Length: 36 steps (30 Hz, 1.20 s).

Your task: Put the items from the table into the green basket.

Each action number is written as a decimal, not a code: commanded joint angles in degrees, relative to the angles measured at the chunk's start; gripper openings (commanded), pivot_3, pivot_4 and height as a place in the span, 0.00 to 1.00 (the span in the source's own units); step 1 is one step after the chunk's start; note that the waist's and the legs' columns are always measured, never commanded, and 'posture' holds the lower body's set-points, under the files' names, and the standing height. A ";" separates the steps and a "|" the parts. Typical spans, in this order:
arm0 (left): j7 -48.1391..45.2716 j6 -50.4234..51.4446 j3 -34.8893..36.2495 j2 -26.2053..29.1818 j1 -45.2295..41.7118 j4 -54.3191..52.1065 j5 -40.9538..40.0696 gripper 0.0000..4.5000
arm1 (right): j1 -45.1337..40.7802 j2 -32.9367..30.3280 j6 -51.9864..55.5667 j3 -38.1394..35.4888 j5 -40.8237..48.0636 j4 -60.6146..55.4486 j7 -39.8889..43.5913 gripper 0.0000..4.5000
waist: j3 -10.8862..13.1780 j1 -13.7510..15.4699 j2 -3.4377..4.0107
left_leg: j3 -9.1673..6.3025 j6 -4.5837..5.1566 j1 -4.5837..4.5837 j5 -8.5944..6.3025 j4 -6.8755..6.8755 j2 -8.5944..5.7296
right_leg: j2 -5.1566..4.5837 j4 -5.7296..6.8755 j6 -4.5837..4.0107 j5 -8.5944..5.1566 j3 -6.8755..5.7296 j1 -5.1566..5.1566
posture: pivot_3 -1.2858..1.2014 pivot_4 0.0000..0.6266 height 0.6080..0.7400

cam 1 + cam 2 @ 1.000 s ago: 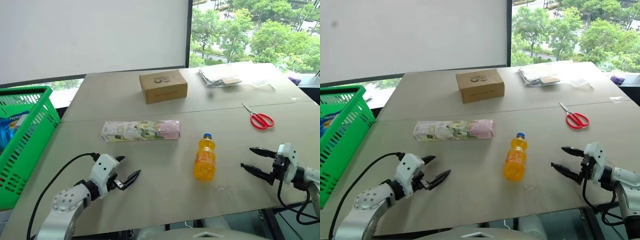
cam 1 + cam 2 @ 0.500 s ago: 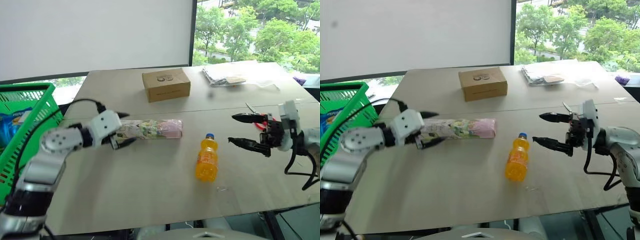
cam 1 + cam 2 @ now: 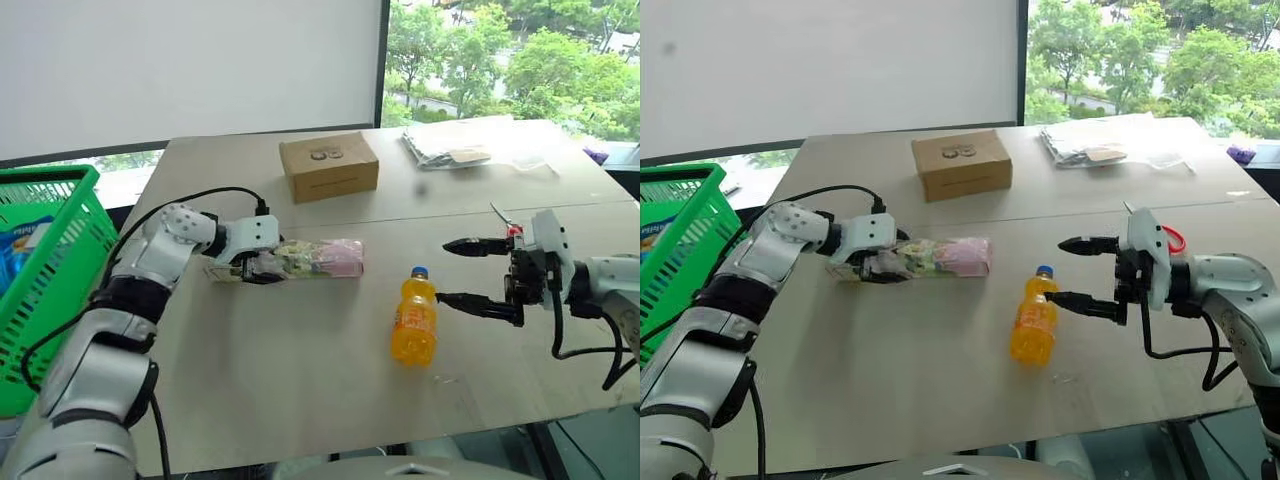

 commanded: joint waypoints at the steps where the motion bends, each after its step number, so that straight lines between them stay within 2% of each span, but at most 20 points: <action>1: -2.99 -2.98 -0.58 -0.68 -3.36 4.31 1.73 0.99 | 0.34 -0.02 1.13 -3.05 2.13 -4.19 -2.73 1.00 | -0.01 -0.28 0.00 | 0.02 0.00 0.01 0.00 0.01 0.00 | 0.00 0.01 0.01 0.01 0.01 0.00 | 0.49 0.00 0.88; 2: -3.57 -3.29 -0.58 -0.97 -3.78 5.03 1.98 0.99 | 0.47 0.31 1.30 -3.34 2.45 -4.63 -3.46 1.00 | -0.01 -0.62 -0.01 | 0.04 0.00 0.02 0.00 0.01 0.00 | 0.01 0.02 0.02 0.01 0.03 0.00 | 0.49 0.00 0.88; 5: -4.56 -4.15 -0.18 -1.83 -4.58 6.62 2.40 0.80 | 1.08 0.42 1.43 -3.66 2.50 -5.19 -4.44 1.00 | -0.01 -1.51 -0.02 | 0.03 0.00 0.02 0.00 0.02 0.01 | 0.01 0.05 0.02 0.01 0.06 0.00 | 0.49 0.00 0.88; 12: -6.37 -4.24 0.98 -2.35 -4.40 6.02 1.92 0.10 | 0.96 0.32 1.07 -2.93 2.36 -4.70 -4.82 1.00 | -0.03 -1.63 -0.03 | 0.01 0.00 0.10 0.00 0.03 0.01 | 0.01 0.13 0.05 0.02 0.18 0.01 | 0.49 0.00 0.88; 13: -6.34 -3.61 1.93 -2.49 -4.11 5.12 0.94 0.06 | 0.56 0.42 0.96 -2.54 2.21 -4.37 -4.75 1.00 | -0.03 -1.61 -0.03 | 0.01 0.00 0.12 0.00 0.04 0.01 | 0.01 0.13 0.05 0.03 0.17 0.03 | 0.50 0.00 0.88; 16: -4.89 -1.25 5.44 -2.72 -3.57 2.38 -2.09 0.06 | -1.19 1.03 0.81 -1.83 2.55 -3.35 -4.43 1.00 | -0.02 -1.56 -0.05 | -0.02 0.00 0.10 0.00 0.10 0.01 | 0.02 0.15 0.08 0.04 0.18 0.03 | 0.51 0.00 0.88; 18: 1.30 3.17 9.52 -2.49 -5.20 2.06 -3.31 0.06 | -3.57 1.91 0.43 -0.91 2.87 -2.11 -3.54 1.00 | 0.11 -1.51 -0.25 | -0.05 0.00 0.08 0.00 0.14 0.02 | 0.02 0.17 0.09 0.05 0.17 0.02 | 0.52 0.00 0.88; 24: 15.88 16.29 21.43 4.75 -6.88 -4.43 -5.32 0.06 | -9.80 3.68 0.27 1.71 1.78 2.52 -1.62 1.00 | 0.24 -1.43 -0.60 | -0.18 0.00 -0.07 0.00 0.16 0.17 | -0.11 0.24 0.09 0.11 0.15 -0.16 | 0.57 0.00 0.88; 28: 23.97 24.43 30.89 17.96 -0.64 -12.83 -2.66 0.06 | -16.98 8.98 -2.36 4.57 0.15 8.39 -1.24 1.00 | 0.25 -1.63 -0.60 | -0.07 0.00 -0.07 0.00 -0.03 0.19 | -0.15 0.28 -0.12 0.22 0.21 -0.36 | 0.60 0.00 0.88; 31: 29.23 30.06 39.56 26.83 4.60 -15.03 -1.90 0.06 | -21.46 12.93 -2.67 6.06 1.20 11.97 0.83 1.00 | 0.24 -0.47 -0.65 | -0.12 0.00 -0.26 0.00 -0.11 0.21 | -0.22 0.37 -0.14 0.23 0.12 -0.61 | 0.62 0.00 0.88; 34: 31.87 31.47 46.46 32.92 14.19 -13.01 0.28 0.06 | -25.28 17.07 -4.16 6.92 1.19 14.60 1.68 1.00 | 0.22 1.72 -0.65 | -0.27 -0.01 -0.52 0.00 -0.09 0.17 | -0.35 0.34 -0.15 0.23 -0.08 -0.78 | 0.64 0.00 0.88; 36: 33.00 31.79 50.72 34.39 20.05 -12.04 0.51 0.06 | -27.25 19.27 -4.96 7.27 0.48 16.08 1.55 1.00 | 0.20 3.34 -0.58 | -0.29 -0.01 -0.68 0.00 -0.07 0.09 | -0.47 0.33 -0.16 0.24 -0.14 -0.89 | 0.65 0.00 0.88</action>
